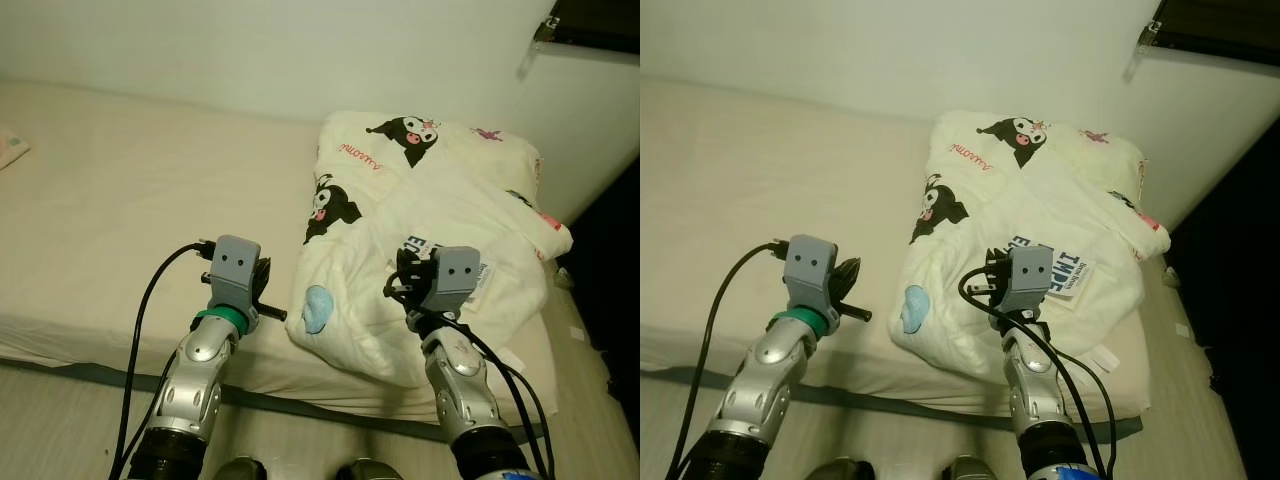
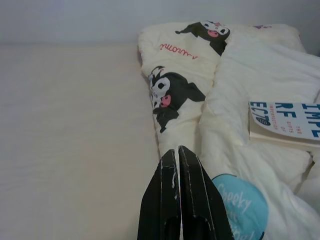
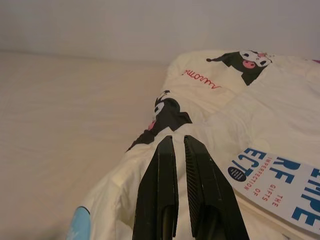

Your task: Clean up the room

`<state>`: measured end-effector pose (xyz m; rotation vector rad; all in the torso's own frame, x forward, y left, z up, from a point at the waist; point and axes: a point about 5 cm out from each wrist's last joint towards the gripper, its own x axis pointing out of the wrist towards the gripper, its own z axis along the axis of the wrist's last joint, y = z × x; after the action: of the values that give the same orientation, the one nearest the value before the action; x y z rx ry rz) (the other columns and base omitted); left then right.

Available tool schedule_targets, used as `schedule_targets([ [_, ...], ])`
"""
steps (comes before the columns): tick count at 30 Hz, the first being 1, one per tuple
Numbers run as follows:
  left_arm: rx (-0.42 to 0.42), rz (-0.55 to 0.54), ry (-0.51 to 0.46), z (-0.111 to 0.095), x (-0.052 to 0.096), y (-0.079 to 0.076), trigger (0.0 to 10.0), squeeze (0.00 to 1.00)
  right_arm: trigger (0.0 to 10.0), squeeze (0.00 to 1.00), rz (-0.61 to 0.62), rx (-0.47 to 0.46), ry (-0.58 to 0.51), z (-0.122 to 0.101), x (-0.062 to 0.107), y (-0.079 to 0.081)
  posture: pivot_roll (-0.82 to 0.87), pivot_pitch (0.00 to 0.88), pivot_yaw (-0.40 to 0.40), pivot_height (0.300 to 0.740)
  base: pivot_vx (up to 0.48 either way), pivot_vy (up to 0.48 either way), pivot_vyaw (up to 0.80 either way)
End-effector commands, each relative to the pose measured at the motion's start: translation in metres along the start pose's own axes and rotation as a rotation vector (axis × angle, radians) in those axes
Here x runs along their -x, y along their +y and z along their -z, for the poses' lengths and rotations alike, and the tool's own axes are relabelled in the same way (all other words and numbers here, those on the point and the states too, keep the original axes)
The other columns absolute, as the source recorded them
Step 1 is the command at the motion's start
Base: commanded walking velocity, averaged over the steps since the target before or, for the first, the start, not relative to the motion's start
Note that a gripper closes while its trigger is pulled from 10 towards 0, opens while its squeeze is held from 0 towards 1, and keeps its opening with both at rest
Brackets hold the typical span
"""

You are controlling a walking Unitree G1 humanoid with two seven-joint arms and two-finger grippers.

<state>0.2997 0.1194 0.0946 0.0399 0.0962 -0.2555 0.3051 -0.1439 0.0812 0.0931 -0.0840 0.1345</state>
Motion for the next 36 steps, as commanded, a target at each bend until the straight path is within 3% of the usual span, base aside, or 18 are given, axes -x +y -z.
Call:
schedule_targets([
  [1,-0.001,0.010,0.036,0.009,0.002,-0.002,10.0,0.00,10.0,0.00,0.019,-0.002,0.008,0.003,0.003,-0.005,-0.04,0.041,0.001,0.670,0.000,0.000,0.00],
  [22,0.001,0.016,0.040,0.009,0.002,-0.002,10.0,0.00,10.0,0.00,0.026,-0.011,-0.001,0.002,0.003,-0.005,-0.04,0.043,0.002,0.585,0.000,0.000,0.00],
  [29,0.001,0.017,0.039,0.008,0.001,-0.003,10.0,0.00,10.0,0.00,0.039,-0.011,-0.005,0.001,0.003,-0.008,-0.04,0.046,0.003,0.585,0.000,0.000,0.00],
  [32,0.026,0.008,0.026,0.003,-0.001,-0.003,10.0,0.00,10.0,0.00,0.057,-0.009,-0.026,-0.004,0.001,-0.012,-0.04,0.048,0.003,0.585,0.000,0.000,0.00],
  [35,0.063,-0.007,-0.064,-0.027,-0.009,0.000,10.0,0.00,10.0,0.00,0.101,-0.059,-0.111,-0.026,-0.008,-0.023,-0.04,0.057,0.011,0.585,0.000,0.000,0.00],
  [36,0.063,-0.007,-0.064,-0.027,-0.009,0.000,10.0,0.00,10.0,0.00,0.101,-0.059,-0.111,-0.026,-0.008,-0.023,-0.04,0.057,0.011,0.585,0.000,0.000,0.00],
])
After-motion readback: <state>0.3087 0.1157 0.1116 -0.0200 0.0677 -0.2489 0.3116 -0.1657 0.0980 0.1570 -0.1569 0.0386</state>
